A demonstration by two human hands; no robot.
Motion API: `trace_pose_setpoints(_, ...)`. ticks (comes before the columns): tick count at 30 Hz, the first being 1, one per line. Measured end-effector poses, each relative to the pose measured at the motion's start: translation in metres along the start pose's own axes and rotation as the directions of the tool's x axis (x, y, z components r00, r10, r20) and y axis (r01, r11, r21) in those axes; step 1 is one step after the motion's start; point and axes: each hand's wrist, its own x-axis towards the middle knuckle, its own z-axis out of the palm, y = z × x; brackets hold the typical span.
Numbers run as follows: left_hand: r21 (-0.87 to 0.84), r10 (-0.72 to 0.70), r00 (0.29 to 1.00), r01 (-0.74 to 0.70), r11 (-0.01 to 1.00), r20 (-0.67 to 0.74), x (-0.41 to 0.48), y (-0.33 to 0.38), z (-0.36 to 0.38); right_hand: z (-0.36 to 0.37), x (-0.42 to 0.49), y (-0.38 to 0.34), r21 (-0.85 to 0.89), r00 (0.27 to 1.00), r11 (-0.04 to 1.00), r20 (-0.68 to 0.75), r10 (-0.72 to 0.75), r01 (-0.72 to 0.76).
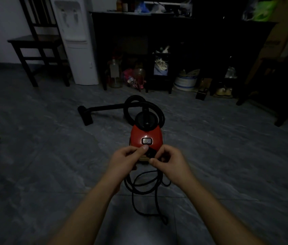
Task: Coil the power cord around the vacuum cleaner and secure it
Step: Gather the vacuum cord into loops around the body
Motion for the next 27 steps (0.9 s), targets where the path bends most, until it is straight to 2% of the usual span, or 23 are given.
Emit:
trace_pose_setpoints(3,0.023,-0.002,0.999,0.003,1.0,-0.039,0.001,-0.003,-0.002,0.004,0.0,0.002,-0.054,1.0,0.998,-0.001,-0.009,0.009)
trace_pose_setpoints(9,-0.015,-0.009,0.999,0.008,1.0,-0.042,0.003,-0.001,-0.001,0.005,-0.001,0.0,-0.014,0.999,1.0,-0.033,0.008,-0.008)
trace_pose_setpoints(11,-0.065,-0.025,0.999,0.022,0.998,-0.039,0.004,0.001,0.001,0.003,0.0,-0.001,0.066,0.998,0.998,-0.058,0.01,-0.007)
trace_pose_setpoints(14,-0.172,-0.037,0.998,0.028,0.985,-0.046,0.007,0.0,0.004,-0.001,0.0,-0.006,0.283,0.997,0.959,-0.077,0.026,-0.003)
trace_pose_setpoints(17,-0.302,-0.077,0.995,0.053,0.952,-0.07,0.011,-0.002,0.002,-0.005,0.0,-0.009,0.37,0.998,0.929,-0.05,0.037,-0.016)
trace_pose_setpoints(20,-0.436,-0.115,0.989,0.062,0.898,-0.096,0.015,0.0,-0.003,-0.007,0.001,-0.005,0.334,0.999,0.942,-0.034,0.027,-0.014)
trace_pose_setpoints(23,-0.533,-0.135,0.989,0.082,0.842,-0.061,0.012,0.0,-0.005,-0.007,0.001,-0.003,0.318,1.0,0.948,-0.022,0.016,-0.008)
trace_pose_setpoints(27,-0.506,-0.148,0.988,0.113,0.855,-0.03,0.016,-0.005,-0.008,-0.006,0.004,-0.001,0.291,0.999,0.956,-0.046,-0.009,0.022)
